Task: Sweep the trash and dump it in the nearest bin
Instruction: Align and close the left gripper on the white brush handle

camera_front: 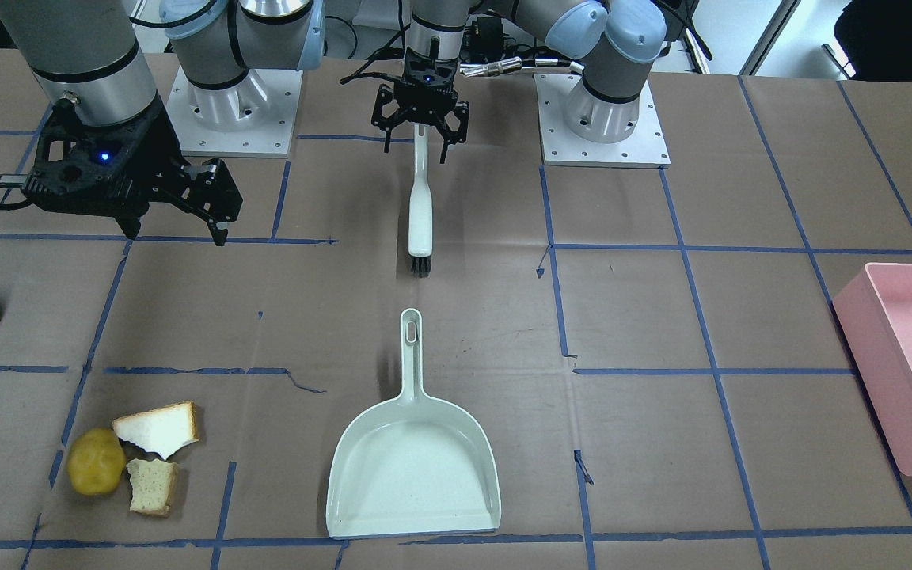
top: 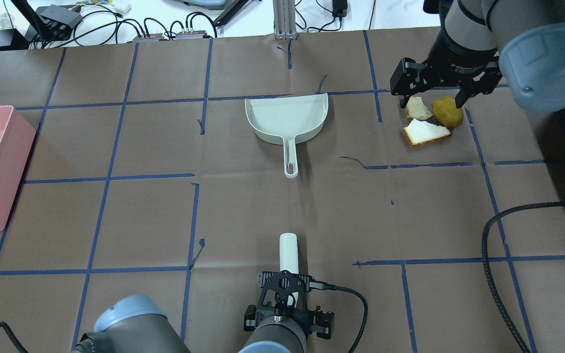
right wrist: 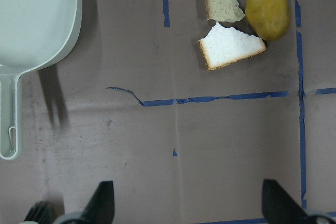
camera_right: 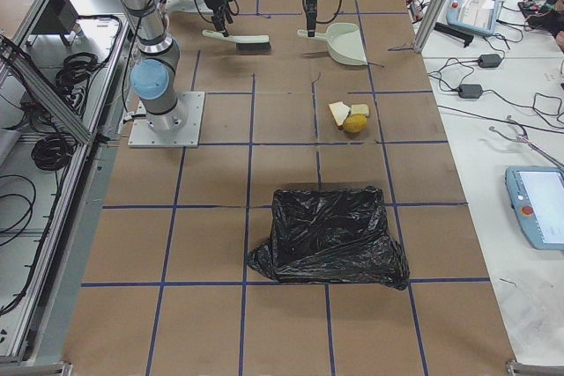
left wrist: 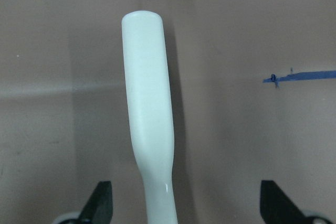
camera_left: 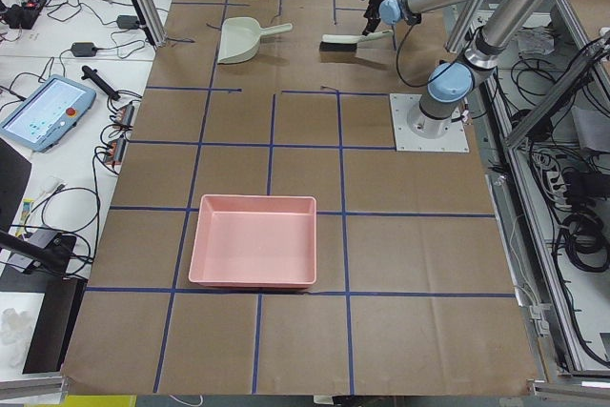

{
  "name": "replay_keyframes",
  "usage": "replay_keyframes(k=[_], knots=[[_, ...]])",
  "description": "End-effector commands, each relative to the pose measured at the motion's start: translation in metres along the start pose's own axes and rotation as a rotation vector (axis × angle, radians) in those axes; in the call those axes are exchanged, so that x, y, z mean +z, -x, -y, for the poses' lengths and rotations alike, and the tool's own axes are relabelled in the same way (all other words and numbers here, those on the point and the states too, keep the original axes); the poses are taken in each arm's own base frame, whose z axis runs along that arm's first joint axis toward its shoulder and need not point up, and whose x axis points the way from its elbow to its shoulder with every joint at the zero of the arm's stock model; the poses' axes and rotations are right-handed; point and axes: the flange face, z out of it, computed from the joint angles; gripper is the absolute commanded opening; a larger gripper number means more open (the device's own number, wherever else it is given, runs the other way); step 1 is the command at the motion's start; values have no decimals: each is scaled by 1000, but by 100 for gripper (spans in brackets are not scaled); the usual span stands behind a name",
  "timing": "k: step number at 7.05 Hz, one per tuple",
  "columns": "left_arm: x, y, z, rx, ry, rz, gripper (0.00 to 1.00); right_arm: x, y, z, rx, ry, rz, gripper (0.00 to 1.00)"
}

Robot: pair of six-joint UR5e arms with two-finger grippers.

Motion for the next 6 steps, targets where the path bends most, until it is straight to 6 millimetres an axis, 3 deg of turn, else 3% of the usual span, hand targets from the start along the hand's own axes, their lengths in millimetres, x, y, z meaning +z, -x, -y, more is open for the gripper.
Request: replay_keyframes(k=[1, 6], knots=[[10, -4, -13, -42, -1, 40, 99, 1, 1, 0, 1, 3, -1, 100], [17, 0, -37, -97, 17, 55, 97, 2, 1, 0, 4, 5, -2, 100]])
